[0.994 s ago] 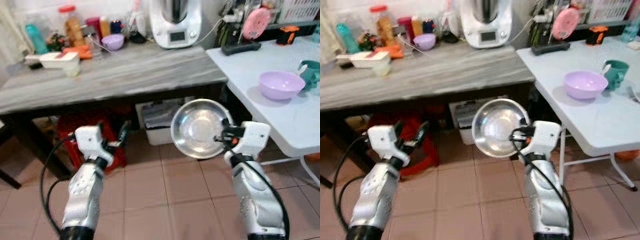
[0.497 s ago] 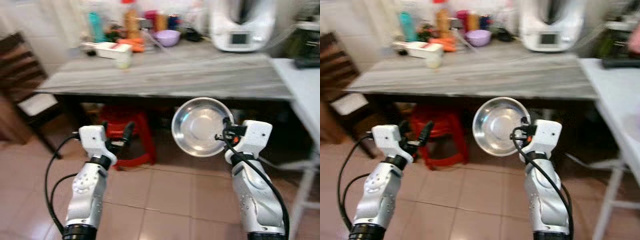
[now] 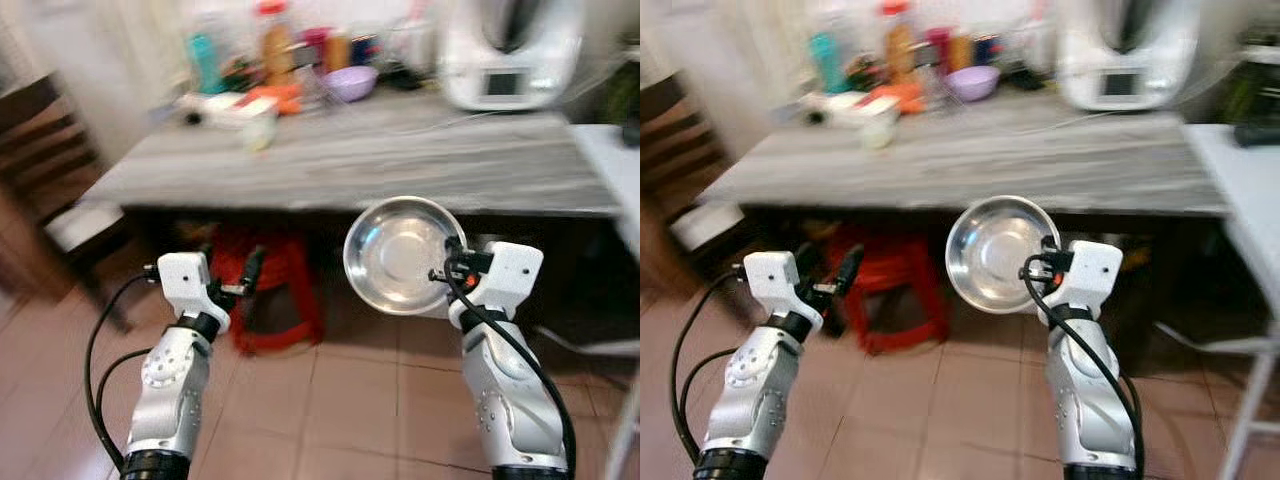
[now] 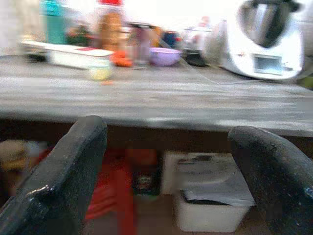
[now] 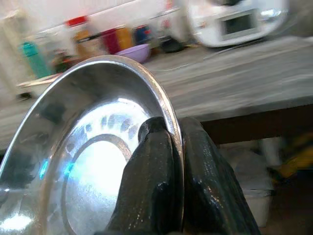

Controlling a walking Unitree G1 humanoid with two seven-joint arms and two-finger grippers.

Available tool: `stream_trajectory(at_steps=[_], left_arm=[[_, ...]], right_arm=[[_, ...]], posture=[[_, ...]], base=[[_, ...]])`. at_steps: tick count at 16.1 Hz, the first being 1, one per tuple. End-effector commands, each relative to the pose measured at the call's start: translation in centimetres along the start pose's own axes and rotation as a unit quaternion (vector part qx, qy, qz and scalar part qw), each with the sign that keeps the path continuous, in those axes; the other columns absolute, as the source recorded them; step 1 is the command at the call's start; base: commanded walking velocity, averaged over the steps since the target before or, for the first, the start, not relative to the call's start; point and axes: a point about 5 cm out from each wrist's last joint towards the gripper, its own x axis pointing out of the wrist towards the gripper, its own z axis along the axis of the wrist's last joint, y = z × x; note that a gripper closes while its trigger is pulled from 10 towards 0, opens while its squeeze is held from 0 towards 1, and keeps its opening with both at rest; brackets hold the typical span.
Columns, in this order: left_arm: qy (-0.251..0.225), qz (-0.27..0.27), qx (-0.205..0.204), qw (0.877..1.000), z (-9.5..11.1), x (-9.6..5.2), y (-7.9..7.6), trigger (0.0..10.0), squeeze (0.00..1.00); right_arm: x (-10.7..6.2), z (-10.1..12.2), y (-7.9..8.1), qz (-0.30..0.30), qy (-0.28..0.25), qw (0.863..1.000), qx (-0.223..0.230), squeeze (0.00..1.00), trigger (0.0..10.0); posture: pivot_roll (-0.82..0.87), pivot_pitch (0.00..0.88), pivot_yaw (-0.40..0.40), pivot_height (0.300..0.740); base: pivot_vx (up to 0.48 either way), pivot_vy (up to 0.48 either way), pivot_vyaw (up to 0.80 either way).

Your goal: Setting the table

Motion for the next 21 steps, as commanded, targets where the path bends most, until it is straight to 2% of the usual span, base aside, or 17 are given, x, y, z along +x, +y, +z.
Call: stream_trajectory(at_steps=[1,7,10,21], left_arm=[[-0.002,-0.019,-0.001,1.0,0.19,0.44,-0.81,10.0,0.0],[-0.001,-0.022,-0.004,1.0,0.12,0.5,-0.96,10.0,0.0],[-0.001,-0.024,-0.005,1.0,0.09,0.52,-1.01,10.0,0.0],[0.002,-0.039,0.001,0.999,0.0,0.5,-1.32,10.0,0.0]], right_arm=[[0.15,0.58,-0.32,-0.006,-0.011,1.0,0.002,0.0,10.0],[0.3,0.72,-0.05,0.003,-0.015,1.0,-0.004,0.0,10.0],[0.32,0.75,0.04,0.003,-0.016,1.0,-0.006,0.0,10.0],[0.61,0.67,-0.05,-0.005,-0.018,1.0,-0.004,0.0,10.0]], posture=[[-0.12,0.0,0.094,0.74],[-0.12,0.0,0.093,0.74],[-0.12,0.0,0.096,0.74],[-0.11,0.0,0.094,0.74]], base=[[0.322,0.0,-0.8],[0.322,0.0,-0.1],[0.322,0.0,0.56],[0.322,0.0,0.0]])
